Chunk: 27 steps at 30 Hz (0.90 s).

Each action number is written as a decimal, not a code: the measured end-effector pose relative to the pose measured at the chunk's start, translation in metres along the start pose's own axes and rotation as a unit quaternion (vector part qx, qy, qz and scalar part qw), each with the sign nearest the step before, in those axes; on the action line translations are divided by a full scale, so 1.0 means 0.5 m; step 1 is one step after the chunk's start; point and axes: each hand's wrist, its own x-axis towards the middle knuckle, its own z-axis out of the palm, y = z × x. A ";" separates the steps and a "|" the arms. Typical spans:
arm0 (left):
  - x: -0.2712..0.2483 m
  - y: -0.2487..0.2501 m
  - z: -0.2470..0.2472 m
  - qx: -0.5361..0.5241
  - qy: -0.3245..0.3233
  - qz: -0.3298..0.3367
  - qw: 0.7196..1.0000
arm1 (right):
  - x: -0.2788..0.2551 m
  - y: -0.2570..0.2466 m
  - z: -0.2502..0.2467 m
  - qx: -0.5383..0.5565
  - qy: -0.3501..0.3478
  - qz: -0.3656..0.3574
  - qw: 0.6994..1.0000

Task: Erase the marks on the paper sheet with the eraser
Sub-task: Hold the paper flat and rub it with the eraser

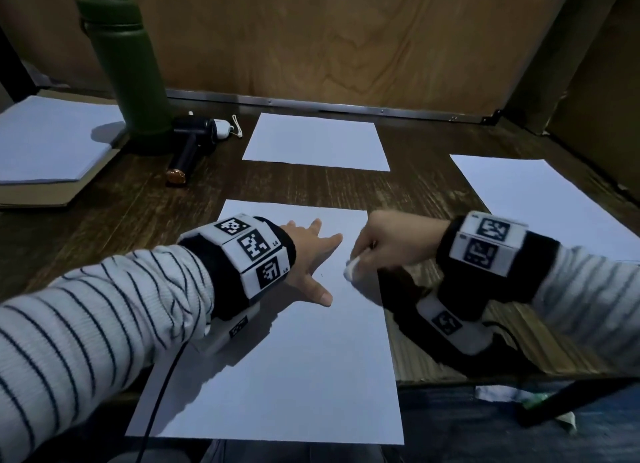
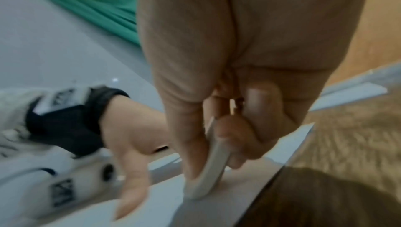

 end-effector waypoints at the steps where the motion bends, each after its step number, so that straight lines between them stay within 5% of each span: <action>1: 0.001 0.000 0.001 -0.002 -0.002 -0.001 1.000 | 0.015 0.006 -0.008 0.001 0.034 0.013 0.999; 5: 0.000 0.001 0.000 -0.007 -0.004 -0.002 1.000 | 0.023 0.009 0.000 0.018 0.085 0.029 0.996; 10: 0.003 -0.001 0.002 -0.010 0.001 -0.003 1.000 | -0.023 -0.023 0.016 -0.007 -0.046 -0.033 0.998; 17: 0.004 -0.004 0.004 -0.010 0.003 0.003 1.000 | 0.022 0.004 0.000 0.005 0.093 0.025 0.995; 20: 0.008 -0.006 0.007 -0.014 0.010 0.005 1.000 | -0.027 -0.023 0.029 0.000 0.020 -0.033 0.999; 23: 0.010 -0.007 0.008 -0.011 0.009 0.000 1.000 | -0.027 -0.026 0.015 0.041 -0.047 -0.014 0.998; 27: 0.006 -0.005 0.006 -0.004 0.007 0.004 1.000 | 0.023 0.002 -0.012 0.012 0.067 0.030 0.997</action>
